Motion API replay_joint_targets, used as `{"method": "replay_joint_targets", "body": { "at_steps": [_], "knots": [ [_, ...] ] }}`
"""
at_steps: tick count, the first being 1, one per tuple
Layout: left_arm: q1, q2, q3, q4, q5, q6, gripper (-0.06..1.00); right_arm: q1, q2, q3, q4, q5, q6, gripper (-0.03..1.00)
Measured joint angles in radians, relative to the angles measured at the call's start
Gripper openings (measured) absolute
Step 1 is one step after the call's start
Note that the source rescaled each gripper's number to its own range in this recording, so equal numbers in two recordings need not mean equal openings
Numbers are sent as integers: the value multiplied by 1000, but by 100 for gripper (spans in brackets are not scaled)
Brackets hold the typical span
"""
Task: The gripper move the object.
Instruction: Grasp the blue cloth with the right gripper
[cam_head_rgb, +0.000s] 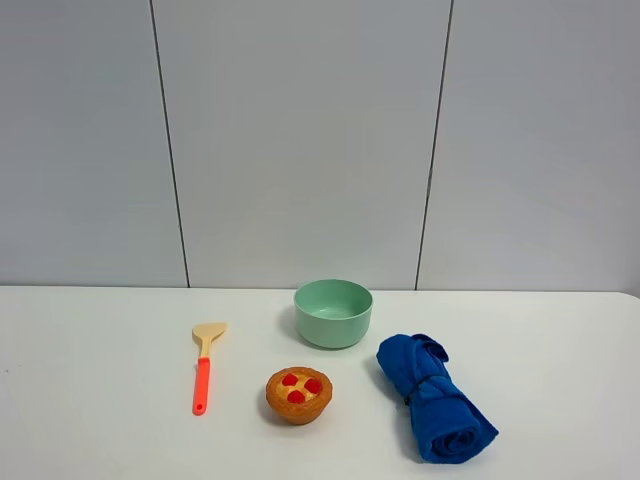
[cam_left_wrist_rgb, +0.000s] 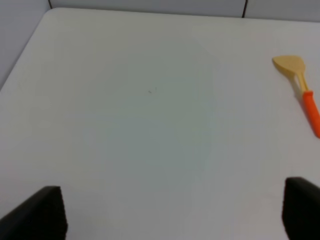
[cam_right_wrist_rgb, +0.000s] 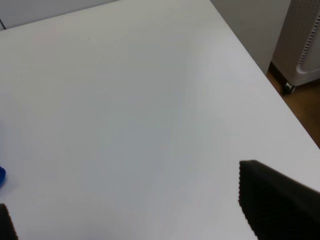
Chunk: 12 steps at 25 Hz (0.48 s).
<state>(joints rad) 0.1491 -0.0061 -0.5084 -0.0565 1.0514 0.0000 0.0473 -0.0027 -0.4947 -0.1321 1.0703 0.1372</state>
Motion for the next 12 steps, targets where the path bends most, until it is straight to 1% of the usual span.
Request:
{"method": "replay_joint_targets", "body": {
  "at_steps": [12],
  "knots": [
    [0,0,0,0,0,0,100,0,0,0,0,0,0,100]
  ]
}}
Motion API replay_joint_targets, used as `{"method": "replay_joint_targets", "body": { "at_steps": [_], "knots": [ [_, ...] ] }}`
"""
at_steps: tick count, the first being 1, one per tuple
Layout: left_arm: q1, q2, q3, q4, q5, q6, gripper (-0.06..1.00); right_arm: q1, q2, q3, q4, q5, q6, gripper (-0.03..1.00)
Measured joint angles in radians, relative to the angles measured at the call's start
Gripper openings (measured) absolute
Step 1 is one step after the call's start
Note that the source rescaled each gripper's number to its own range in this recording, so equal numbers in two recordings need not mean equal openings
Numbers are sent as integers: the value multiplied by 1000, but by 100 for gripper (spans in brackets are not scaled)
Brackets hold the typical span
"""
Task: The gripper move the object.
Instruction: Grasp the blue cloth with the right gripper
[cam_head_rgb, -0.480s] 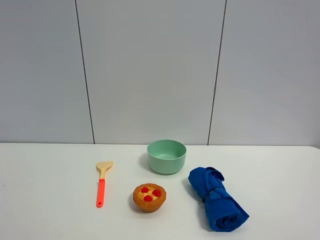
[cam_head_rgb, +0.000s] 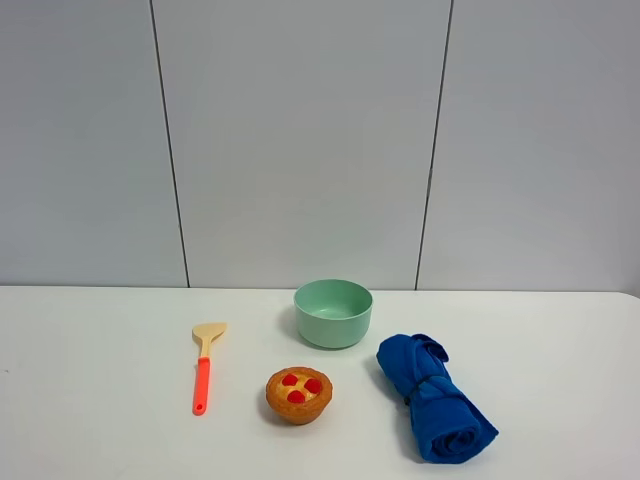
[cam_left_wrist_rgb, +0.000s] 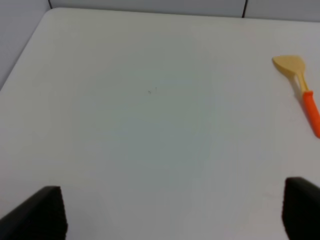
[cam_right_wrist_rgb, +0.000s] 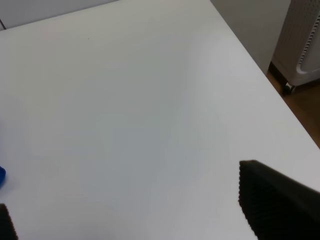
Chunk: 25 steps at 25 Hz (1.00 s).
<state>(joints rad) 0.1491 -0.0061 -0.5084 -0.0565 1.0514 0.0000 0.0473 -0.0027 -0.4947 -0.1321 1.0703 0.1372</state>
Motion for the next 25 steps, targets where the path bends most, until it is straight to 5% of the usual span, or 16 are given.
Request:
{"method": "replay_joint_targets", "body": {
  "at_steps": [20,25],
  "knots": [
    [0,0,0,0,0,0,100,0,5,0,1,0,0,100],
    [0,0,0,0,0,0,100,0,142,-44,64,11,-96,100]
  ]
}}
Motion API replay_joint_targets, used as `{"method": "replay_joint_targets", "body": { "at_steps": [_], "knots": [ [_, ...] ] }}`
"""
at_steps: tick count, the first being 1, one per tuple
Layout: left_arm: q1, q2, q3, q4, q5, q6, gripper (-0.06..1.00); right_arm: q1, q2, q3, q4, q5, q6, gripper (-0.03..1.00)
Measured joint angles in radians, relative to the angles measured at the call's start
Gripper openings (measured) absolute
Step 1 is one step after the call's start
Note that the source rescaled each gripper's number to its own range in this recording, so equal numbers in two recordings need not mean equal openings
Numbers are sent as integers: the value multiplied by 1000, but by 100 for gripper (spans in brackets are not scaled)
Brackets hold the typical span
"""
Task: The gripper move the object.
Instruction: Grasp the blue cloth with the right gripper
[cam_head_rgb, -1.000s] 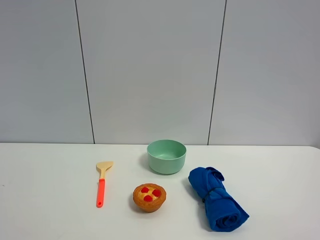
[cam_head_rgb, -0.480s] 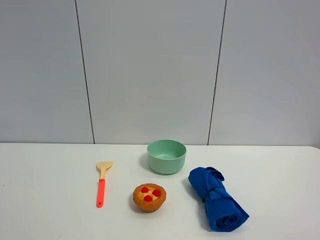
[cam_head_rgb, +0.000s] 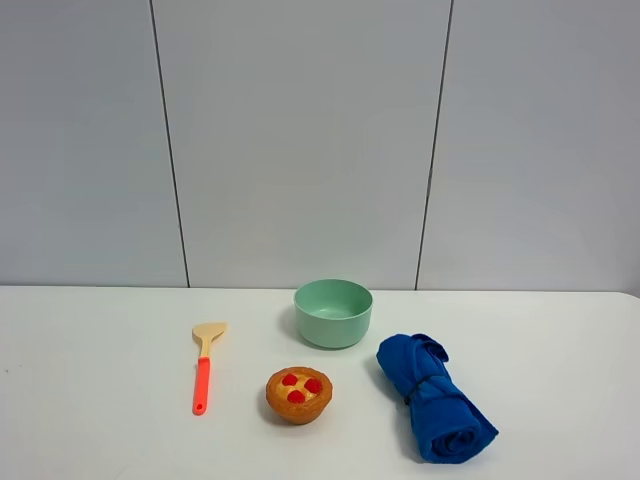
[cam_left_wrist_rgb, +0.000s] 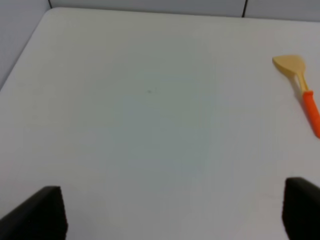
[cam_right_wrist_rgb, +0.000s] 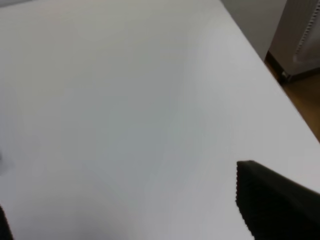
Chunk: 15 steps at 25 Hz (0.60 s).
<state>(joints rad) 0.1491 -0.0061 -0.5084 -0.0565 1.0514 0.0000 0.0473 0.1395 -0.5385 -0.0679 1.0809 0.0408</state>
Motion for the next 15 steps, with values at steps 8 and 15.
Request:
{"method": "replay_joint_targets", "body": {
  "at_steps": [8,15],
  "knots": [
    [0,0,0,0,0,0,100,0,418,-219,138,-85,-102,100],
    [0,0,0,0,0,0,100,109,743,-275,125,-180,-91,100]
  ]
}}
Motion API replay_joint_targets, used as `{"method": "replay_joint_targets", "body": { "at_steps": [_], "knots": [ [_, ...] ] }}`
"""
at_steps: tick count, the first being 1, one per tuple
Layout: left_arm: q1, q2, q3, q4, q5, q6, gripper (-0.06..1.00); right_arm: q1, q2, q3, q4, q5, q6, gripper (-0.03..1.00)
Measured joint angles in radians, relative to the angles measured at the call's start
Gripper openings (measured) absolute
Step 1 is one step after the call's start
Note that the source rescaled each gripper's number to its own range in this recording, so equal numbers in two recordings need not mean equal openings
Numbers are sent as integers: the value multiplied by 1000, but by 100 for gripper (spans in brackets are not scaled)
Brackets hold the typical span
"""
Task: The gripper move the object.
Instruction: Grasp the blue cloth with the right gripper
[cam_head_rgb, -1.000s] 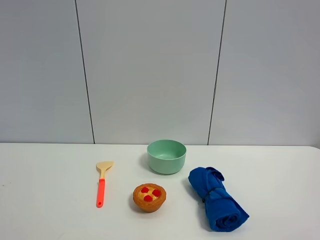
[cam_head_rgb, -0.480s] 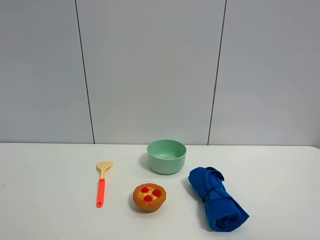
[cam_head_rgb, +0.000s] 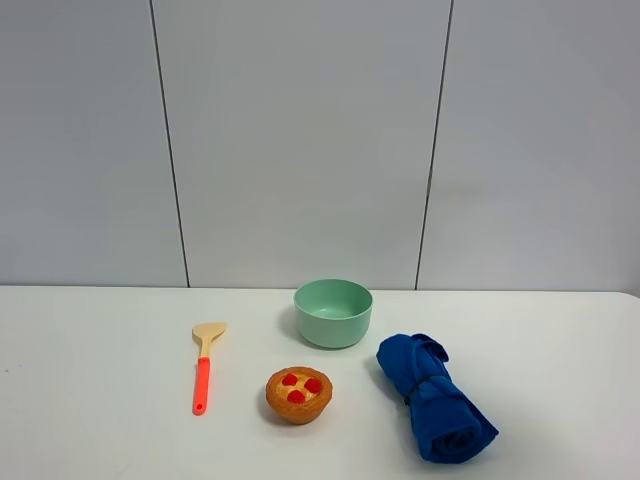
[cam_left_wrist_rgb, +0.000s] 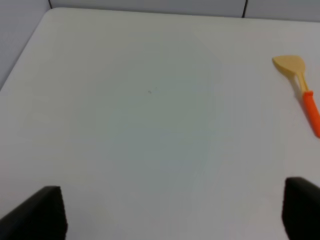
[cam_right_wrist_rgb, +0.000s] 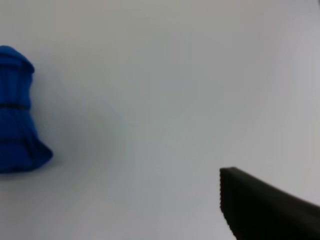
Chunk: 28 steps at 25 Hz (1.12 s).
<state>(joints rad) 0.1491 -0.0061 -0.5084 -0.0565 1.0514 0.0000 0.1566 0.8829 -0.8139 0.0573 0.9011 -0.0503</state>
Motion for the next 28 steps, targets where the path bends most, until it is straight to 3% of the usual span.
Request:
{"method": "replay_joint_targets", "body": {
  "at_steps": [6,9,15,19,28],
  "knots": [
    [0,0,0,0,0,0,100,211,340,-11,-32,-238,143,100],
    [0,0,0,0,0,0,100,252,503,-47,-57,-263,241,100],
    [0,0,0,0,0,0,100,319,739,-147,-214,-271,467,100],
    [0,0,0,0,0,0,100,343,810,-182,-253,-281,508,100],
    [0,0,0,0,0,0,100,366,935,-198,-261,-405,552,100]
  ]
}}
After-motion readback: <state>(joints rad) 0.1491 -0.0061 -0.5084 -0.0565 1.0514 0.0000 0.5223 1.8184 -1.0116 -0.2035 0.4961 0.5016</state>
